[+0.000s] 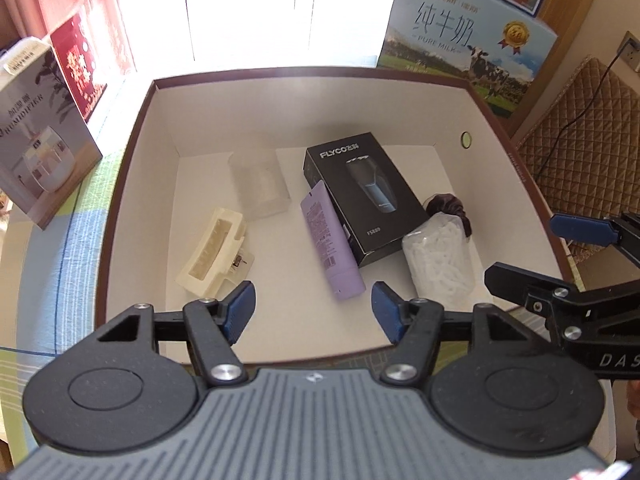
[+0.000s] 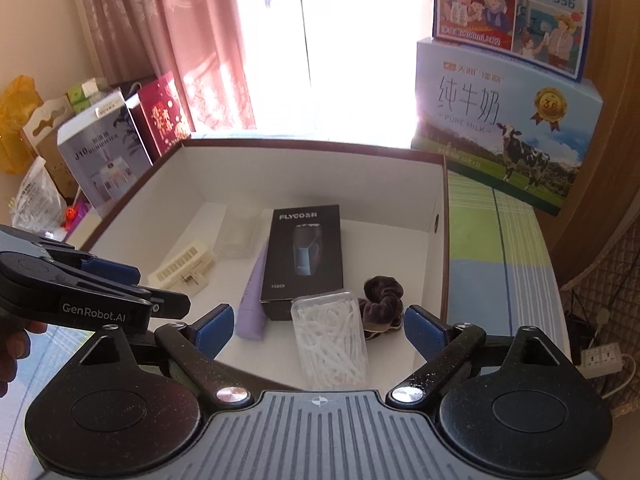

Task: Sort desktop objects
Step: 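Withdraw both tools from the box toward the remaining table items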

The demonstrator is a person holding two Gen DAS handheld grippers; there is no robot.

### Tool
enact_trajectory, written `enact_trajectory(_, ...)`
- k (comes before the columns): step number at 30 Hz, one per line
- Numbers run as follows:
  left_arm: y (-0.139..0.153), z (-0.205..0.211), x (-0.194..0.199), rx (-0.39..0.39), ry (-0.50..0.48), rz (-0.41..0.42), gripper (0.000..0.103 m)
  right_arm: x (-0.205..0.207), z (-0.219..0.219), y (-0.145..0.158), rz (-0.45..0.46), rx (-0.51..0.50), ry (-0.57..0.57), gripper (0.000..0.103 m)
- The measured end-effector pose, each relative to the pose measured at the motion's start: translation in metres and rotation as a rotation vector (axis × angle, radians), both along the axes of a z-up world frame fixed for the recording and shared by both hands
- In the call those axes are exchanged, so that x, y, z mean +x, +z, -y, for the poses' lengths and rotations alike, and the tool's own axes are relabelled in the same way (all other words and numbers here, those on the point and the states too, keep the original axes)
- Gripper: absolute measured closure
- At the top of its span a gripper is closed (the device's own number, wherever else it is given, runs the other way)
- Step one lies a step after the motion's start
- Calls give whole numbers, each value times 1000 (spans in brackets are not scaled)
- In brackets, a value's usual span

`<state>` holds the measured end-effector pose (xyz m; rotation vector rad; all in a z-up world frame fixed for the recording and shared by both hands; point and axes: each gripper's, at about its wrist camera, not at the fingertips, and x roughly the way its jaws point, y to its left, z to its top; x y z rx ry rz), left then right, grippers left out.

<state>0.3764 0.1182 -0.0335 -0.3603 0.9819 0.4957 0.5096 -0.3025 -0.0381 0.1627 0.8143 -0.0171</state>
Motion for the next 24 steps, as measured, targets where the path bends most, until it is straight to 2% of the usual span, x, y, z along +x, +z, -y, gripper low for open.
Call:
enact_trajectory(17,43,45,-62,58,-2,114,41,-70,-19,45,101,46,-9,10)
enact_trajectory(24,59,61,-95,113,14,146,36,-106,-27,51,134,48,-19,7)
